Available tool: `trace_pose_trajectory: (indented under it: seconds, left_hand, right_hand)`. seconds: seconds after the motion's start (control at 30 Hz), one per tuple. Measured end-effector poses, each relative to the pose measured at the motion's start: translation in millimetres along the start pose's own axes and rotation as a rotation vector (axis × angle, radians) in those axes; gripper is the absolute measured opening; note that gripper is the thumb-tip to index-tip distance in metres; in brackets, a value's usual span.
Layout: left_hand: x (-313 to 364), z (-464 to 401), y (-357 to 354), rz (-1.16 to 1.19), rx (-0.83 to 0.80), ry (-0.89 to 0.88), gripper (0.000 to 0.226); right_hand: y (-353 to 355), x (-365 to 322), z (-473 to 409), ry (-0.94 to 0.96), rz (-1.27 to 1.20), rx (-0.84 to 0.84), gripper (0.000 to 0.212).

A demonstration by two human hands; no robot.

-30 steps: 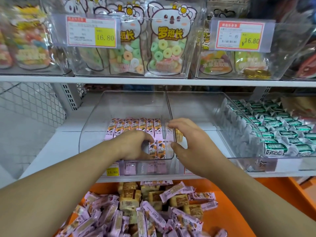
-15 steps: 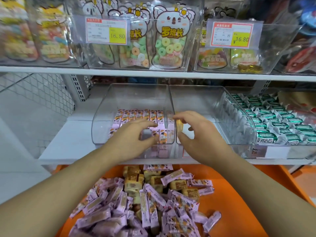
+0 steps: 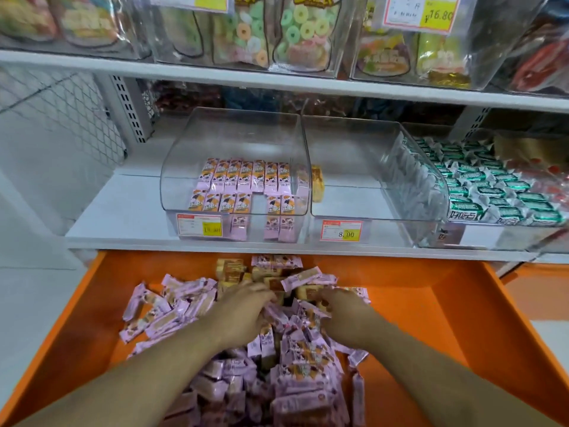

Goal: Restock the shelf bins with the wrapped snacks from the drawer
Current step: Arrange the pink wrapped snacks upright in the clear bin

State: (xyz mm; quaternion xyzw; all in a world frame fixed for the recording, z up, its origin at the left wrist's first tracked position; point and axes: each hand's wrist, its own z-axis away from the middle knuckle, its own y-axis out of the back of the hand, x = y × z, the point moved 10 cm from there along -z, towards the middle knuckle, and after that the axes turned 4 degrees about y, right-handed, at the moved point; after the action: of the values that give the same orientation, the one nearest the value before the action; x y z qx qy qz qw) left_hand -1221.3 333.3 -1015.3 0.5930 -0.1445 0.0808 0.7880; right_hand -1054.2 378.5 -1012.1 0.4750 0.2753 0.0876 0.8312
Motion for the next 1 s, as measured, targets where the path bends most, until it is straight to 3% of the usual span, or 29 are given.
trace_pose_trajectory:
  seconds: [0.13, 0.37, 0.5, 0.67, 0.77, 0.93, 1.0]
  left_hand:
    - [-9, -31, -26, -0.107, -0.021, 0.022, 0.064]
    - [-25, -52, -75, -0.222, -0.106, 0.069, 0.074]
    - [-29, -50, -76, -0.214, -0.092, 0.058, 0.063]
    - [-35, -36, -52, 0.04, -0.093, 0.155, 0.033]
    - [-31, -26, -23, 0.227, -0.12, 0.222, 0.018]
    - [-16, 9, 37, 0.649, -0.137, 0.246, 0.039]
    - [-6, 28, 64, 0.86, -0.115, 0.225, 0.054]
  right_hand:
    - [-32, 27, -27, -0.063, 0.0, 0.025, 0.054]
    - [-65, 45, -56, -0.139, 0.083, 0.115, 0.051]
    - [-75, 53, -54, -0.189, 0.129, 0.102, 0.044]
    - [-56, 46, -43, -0.173, -0.159, 0.069, 0.007]
    - [-22, 27, -29, -0.159, -0.321, 0.052, 0.02]
    - [53, -22, 13, -0.036, -0.539, 0.068, 0.009]
    - [80, -46, 38, 0.036, -0.627, 0.087, 0.016]
